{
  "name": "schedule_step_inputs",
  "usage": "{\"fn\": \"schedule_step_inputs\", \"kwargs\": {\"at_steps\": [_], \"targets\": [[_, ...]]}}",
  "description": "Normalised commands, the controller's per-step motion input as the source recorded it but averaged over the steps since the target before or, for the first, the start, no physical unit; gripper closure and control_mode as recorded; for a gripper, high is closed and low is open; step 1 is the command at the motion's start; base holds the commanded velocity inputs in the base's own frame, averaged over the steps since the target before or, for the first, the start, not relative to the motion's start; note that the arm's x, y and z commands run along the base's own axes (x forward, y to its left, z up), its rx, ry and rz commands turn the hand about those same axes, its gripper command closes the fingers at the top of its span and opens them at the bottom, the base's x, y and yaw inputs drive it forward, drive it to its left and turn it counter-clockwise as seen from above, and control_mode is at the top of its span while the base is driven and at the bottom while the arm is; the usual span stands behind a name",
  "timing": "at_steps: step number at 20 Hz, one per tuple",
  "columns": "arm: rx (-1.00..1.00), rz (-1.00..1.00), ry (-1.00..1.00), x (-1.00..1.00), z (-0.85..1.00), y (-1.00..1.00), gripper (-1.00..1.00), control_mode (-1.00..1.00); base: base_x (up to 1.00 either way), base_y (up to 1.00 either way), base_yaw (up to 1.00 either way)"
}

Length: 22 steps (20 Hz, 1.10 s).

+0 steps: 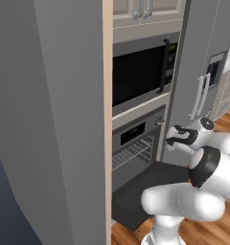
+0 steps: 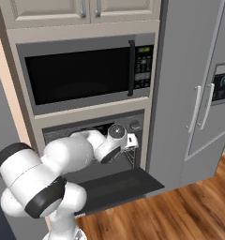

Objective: Take the baked cake out of the oven and place it on the plate for cooling. Then close the oven door.

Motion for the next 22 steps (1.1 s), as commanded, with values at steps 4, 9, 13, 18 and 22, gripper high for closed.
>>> {"fn": "schedule_step_inputs", "kwargs": {"at_steps": [4, 9, 13, 18, 22], "targets": [[0.02, -0.03, 0.23, -0.19, 0.53, -0.31, -1.0, -1.0, 0.0, 0.0, 0.0], [0.04, -0.08, 0.16, -0.24, 0.32, -0.2, -1.0, -1.0, 0.0, 0.0, 0.0], [0.11, -0.07, -0.02, -0.55, 0.0, -0.43, -1.0, -1.0, 0.0, 0.0, 0.0], [0.14, 0.0, -0.11, -0.73, 0.0, -0.58, -1.0, -1.0, 0.0, 0.0, 0.0], [0.12, 0.0, -0.05, -0.67, -0.06, -0.57, -1.0, -1.0, 0.0, 0.0, 0.0]]}}
